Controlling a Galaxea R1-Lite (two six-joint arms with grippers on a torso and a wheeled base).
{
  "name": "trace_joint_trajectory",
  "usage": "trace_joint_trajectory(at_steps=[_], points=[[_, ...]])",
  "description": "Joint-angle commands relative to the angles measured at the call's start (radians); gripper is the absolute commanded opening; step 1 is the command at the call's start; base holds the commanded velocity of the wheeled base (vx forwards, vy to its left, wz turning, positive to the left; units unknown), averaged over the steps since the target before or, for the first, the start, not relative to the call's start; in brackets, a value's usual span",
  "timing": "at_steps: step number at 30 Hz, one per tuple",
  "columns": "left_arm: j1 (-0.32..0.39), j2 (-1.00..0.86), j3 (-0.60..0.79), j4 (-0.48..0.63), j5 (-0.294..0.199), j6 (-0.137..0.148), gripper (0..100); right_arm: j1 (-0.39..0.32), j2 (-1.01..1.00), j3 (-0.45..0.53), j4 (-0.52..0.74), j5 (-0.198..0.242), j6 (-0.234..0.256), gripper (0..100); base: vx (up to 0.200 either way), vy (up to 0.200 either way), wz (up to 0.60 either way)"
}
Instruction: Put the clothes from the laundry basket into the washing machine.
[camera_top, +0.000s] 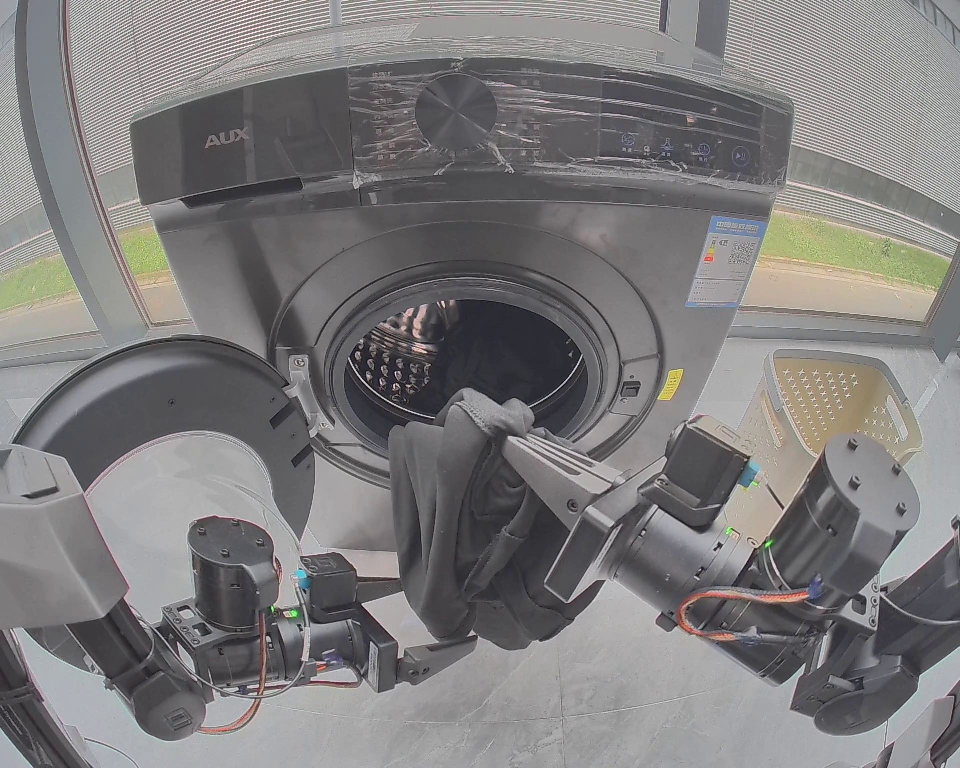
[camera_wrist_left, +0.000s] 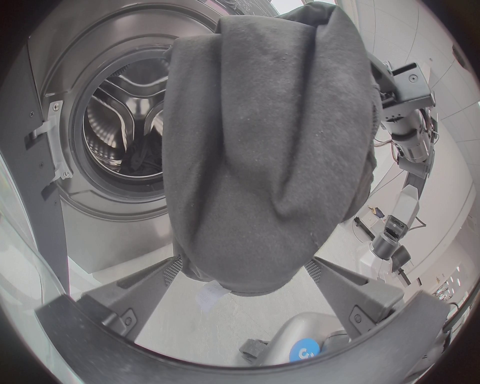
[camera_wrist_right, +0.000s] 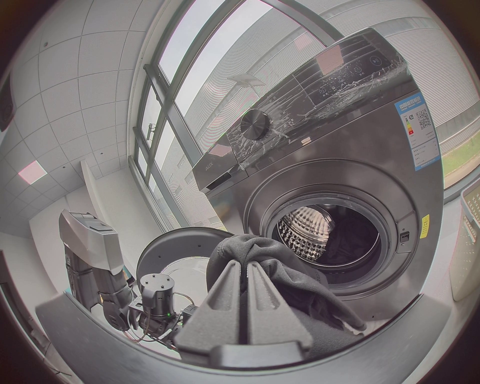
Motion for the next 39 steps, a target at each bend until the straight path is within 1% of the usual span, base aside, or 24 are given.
trace_joint_trajectory(at_steps=[1,4,8,10,17,18,24,27,28,30,32,33,35,36,39], points=[[0.024,0.074,-0.027,-0.044,0.001,0.000,100,0.004,-0.002,0.000,-0.001,0.000,-0.001,0,0.000,0.000,0.00],[0.027,0.100,-0.032,-0.101,-0.001,-0.006,100,0.005,0.000,0.002,-0.003,0.000,-0.001,0,0.000,0.000,0.00],[0.021,0.129,-0.050,-0.192,-0.001,-0.040,100,0.005,0.004,0.002,-0.004,0.000,-0.004,0,0.000,0.000,0.00],[0.019,0.137,-0.049,-0.222,-0.002,-0.051,100,0.005,0.007,0.002,-0.006,0.000,-0.004,0,0.000,0.000,0.00],[0.016,0.176,-0.053,-0.276,0.001,-0.054,100,0.012,0.027,-0.006,-0.013,0.000,-0.006,0,0.000,0.000,0.00],[0.018,0.178,-0.049,-0.288,0.001,-0.054,0,0.010,0.030,-0.006,-0.013,0.000,-0.006,0,0.000,0.000,0.00],[0.012,0.137,-0.001,-0.295,-0.002,-0.046,0,-0.021,0.047,-0.009,-0.012,0.000,-0.018,0,0.000,0.000,0.00],[-0.008,0.100,0.019,-0.295,-0.004,-0.048,0,-0.059,0.064,-0.011,-0.010,0.000,-0.032,0,0.000,0.000,0.00],[-0.010,0.098,0.020,-0.295,-0.004,-0.048,0,-0.061,0.064,-0.011,-0.010,0.000,-0.033,0,0.000,0.000,0.00],[-0.033,0.048,0.040,-0.295,-0.002,-0.048,0,-0.094,0.078,-0.006,-0.009,0.005,-0.049,0,0.000,0.000,0.00],[-0.036,0.038,0.043,-0.293,-0.002,-0.049,0,-0.097,0.079,-0.005,-0.009,0.005,-0.049,0,0.000,0.000,0.00],[-0.057,0.000,0.052,-0.293,-0.001,-0.052,0,-0.108,0.086,0.000,-0.012,0.017,-0.050,0,0.000,0.000,0.00],[-0.067,-0.028,0.057,-0.293,-0.001,-0.054,0,-0.111,0.087,0.008,-0.003,0.026,-0.050,0,0.000,0.000,0.00],[-0.068,-0.037,0.057,-0.293,0.001,-0.054,0,-0.111,0.089,0.017,-0.001,0.028,-0.053,100,0.000,0.000,0.00],[-0.068,-0.054,0.056,-0.293,0.001,-0.054,0,-0.110,0.095,0.026,-0.003,0.026,-0.055,100,0.000,0.000,0.00]])
